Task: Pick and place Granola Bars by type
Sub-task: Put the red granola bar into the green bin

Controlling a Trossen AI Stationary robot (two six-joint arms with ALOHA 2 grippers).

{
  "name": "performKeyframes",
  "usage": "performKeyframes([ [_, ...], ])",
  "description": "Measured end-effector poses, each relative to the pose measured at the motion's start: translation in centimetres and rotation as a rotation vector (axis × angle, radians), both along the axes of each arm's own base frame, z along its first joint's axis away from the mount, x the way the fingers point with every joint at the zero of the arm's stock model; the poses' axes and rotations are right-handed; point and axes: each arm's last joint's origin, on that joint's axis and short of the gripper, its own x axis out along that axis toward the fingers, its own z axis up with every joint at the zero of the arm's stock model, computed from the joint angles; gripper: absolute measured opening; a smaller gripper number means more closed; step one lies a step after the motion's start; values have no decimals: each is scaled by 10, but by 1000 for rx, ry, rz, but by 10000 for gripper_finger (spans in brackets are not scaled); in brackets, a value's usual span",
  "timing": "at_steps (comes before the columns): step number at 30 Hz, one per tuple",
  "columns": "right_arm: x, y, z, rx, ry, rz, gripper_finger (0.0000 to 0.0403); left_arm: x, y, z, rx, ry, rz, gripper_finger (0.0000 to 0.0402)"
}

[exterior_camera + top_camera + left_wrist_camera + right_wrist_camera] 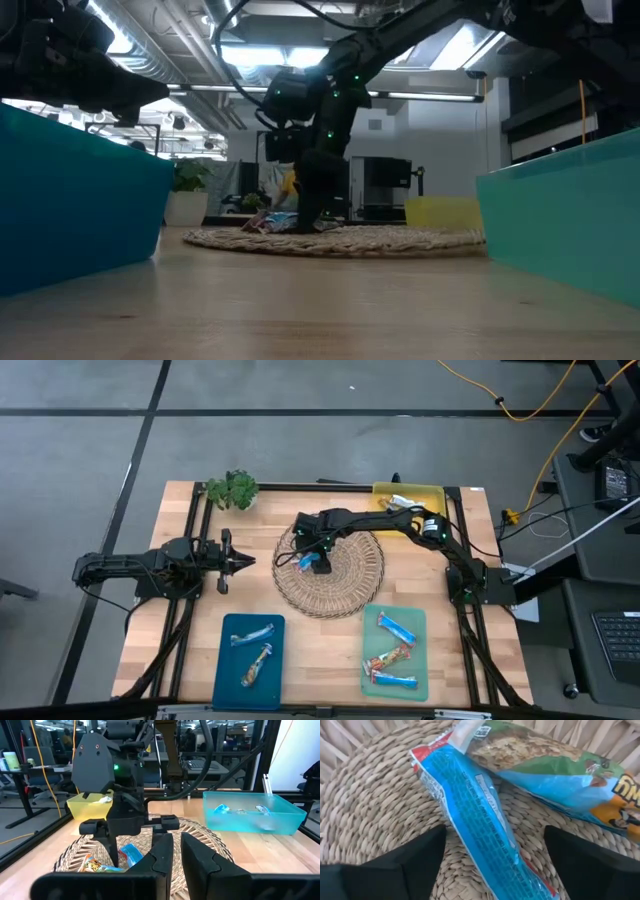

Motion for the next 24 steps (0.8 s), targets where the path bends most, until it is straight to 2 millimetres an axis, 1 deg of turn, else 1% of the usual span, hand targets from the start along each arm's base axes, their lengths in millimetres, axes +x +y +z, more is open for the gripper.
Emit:
performKeyframes([
  [4, 0, 0, 0, -4, 0, -12, 295, 0, 0, 0, 0, 0, 0, 31],
  [9, 0, -1, 0, -23, 7, -59, 206, 0, 0, 0, 0, 0, 0, 31],
  [13, -1, -1, 1, -21, 18, -62, 140, 0, 0, 0, 0, 0, 0, 31],
  [16, -2, -1, 9, -12, 51, -61, 102, 0, 0, 0, 0, 0, 0, 31],
  [19, -3, 0, 21, -6, 84, -60, 73, 0, 0, 0, 0, 0, 0, 31],
  [21, -3, 0, 32, -3, 102, -59, 60, 0, 0, 0, 0, 0, 0, 31],
  [24, -4, 0, 49, 1, 124, -60, 52, 0, 0, 0, 0, 0, 0, 31],
])
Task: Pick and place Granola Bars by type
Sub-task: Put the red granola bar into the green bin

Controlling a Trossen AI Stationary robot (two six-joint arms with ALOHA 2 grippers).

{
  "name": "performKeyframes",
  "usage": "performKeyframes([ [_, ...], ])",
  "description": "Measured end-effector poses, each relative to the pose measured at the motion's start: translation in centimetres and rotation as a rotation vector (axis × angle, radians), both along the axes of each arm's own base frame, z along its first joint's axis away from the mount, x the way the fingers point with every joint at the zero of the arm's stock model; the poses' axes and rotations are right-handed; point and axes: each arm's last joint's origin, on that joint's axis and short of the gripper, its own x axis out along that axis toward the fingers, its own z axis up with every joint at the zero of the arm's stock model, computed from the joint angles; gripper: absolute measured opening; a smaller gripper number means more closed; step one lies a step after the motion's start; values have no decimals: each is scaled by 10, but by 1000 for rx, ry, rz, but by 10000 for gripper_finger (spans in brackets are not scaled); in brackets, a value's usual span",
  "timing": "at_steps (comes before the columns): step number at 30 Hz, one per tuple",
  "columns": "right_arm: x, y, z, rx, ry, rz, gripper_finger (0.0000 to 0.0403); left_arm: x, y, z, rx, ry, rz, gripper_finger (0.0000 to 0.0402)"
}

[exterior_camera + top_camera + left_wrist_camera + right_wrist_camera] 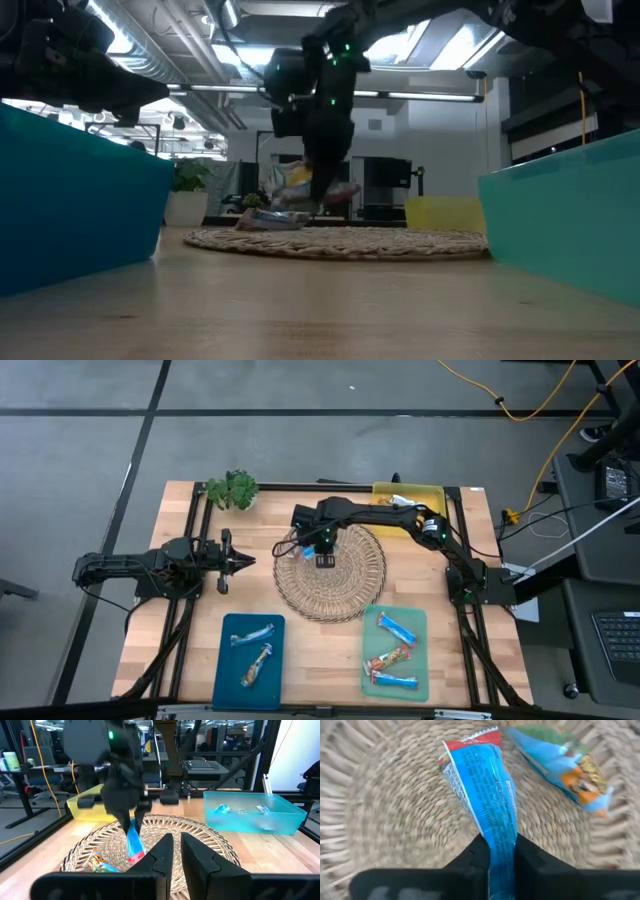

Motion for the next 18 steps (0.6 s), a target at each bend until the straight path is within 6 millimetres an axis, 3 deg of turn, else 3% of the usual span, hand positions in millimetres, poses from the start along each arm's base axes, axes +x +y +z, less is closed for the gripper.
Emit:
performKeyframes([
  [13, -11, 2, 80, -10, 12, -75, 52, 0, 0, 0, 0, 0, 0, 31],
  [18, -28, 6, 102, 10, 28, -122, 57, 0, 0, 0, 0, 0, 0, 31],
])
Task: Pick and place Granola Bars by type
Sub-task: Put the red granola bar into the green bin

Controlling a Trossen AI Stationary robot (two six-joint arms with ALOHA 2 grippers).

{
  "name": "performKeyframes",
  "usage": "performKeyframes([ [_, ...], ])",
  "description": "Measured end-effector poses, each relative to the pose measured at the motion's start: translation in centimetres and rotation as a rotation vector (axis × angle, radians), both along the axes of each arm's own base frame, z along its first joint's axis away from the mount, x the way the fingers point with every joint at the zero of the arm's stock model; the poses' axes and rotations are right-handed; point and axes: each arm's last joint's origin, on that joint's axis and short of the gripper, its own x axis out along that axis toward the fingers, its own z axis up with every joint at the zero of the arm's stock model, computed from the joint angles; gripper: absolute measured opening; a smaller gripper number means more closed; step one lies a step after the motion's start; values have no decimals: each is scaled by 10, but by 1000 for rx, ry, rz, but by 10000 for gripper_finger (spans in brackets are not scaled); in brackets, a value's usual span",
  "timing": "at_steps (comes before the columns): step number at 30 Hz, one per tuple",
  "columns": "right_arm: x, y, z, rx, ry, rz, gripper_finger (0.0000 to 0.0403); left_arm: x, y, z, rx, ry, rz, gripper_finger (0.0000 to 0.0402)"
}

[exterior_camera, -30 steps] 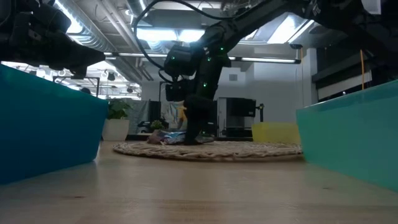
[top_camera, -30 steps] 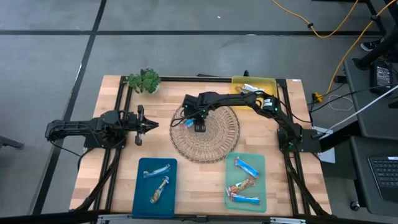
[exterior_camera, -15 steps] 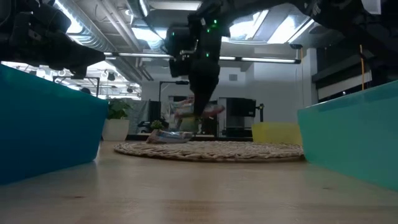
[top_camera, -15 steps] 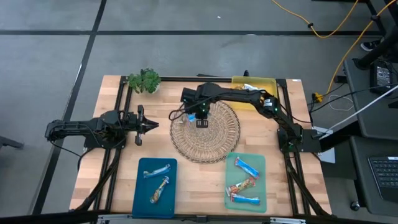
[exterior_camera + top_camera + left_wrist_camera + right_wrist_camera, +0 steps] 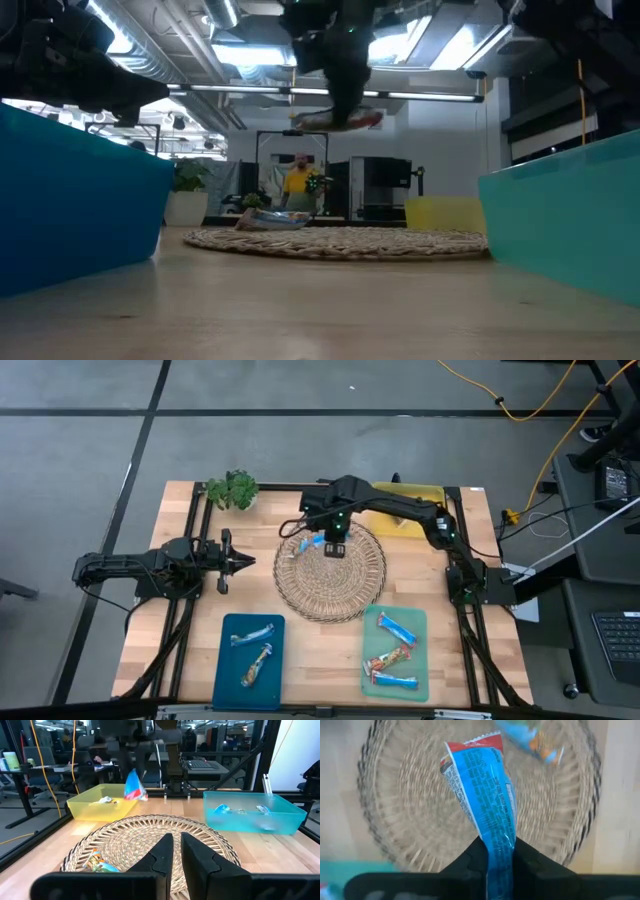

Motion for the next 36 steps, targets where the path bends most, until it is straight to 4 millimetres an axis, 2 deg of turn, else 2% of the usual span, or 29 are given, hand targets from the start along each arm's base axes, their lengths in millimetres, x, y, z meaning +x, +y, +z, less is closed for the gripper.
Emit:
performKeyframes([
  [5, -18, 4, 23, 8, 15, -35, 58, 0, 0, 0, 0, 0, 0, 31],
  [15, -52, 22, 81, 5, -133, -113, 59, 0, 0, 0, 0, 0, 0, 31],
  [27, -116, 66, 155, -12, -353, -173, 59, 0, 0, 0, 0, 0, 0, 31],
  [33, -144, 89, 178, 19, -433, -137, 59, 0, 0, 0, 0, 0, 0, 31],
  [36, -155, 104, 181, 50, -442, -109, 59, 0, 0, 0, 0, 0, 0, 31],
])
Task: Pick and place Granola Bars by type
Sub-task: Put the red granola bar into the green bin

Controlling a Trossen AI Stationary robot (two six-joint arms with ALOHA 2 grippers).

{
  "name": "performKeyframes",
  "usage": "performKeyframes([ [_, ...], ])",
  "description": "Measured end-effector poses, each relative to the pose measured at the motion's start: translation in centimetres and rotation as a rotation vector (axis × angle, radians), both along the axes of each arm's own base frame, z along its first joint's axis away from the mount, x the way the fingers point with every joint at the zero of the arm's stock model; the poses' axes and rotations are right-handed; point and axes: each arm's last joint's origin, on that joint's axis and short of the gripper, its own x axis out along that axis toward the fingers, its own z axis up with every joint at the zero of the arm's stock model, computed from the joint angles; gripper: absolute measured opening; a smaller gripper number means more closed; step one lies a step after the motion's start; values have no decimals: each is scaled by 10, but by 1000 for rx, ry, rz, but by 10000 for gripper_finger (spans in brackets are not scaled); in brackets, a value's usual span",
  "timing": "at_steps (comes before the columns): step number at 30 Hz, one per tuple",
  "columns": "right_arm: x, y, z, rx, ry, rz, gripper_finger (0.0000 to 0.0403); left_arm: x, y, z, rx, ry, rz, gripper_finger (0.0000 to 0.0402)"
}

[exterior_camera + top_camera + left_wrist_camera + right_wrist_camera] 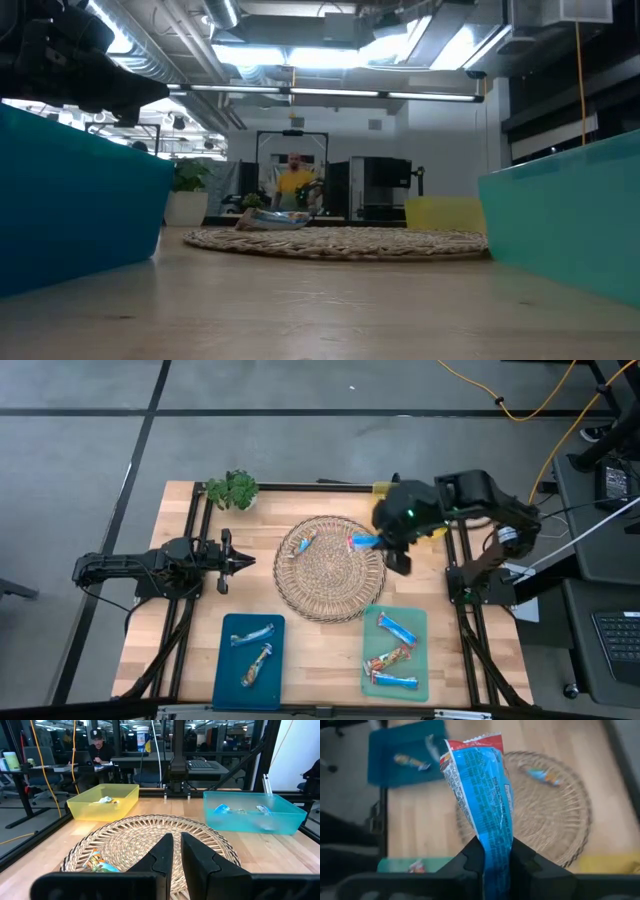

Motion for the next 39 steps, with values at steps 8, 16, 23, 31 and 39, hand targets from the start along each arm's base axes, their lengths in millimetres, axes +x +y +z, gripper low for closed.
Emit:
performKeyframes([
  [8, -37, 40, -32, 61, 162, 40, 59, 0, 0, 0, 0, 0, 0, 31],
  [16, -75, 73, -88, 122, 296, 12, 59, 0, 0, 0, 0, 0, 0, 31],
  [23, -84, 109, -148, 194, 235, 91, 59, 0, 0, 0, 0, 0, 0, 31],
  [31, -80, 143, -206, 266, 163, 187, 59, 0, 0, 0, 0, 0, 0, 31],
  [39, -74, 150, -254, 211, 242, 209, 59, 0, 0, 0, 0, 0, 0, 31],
])
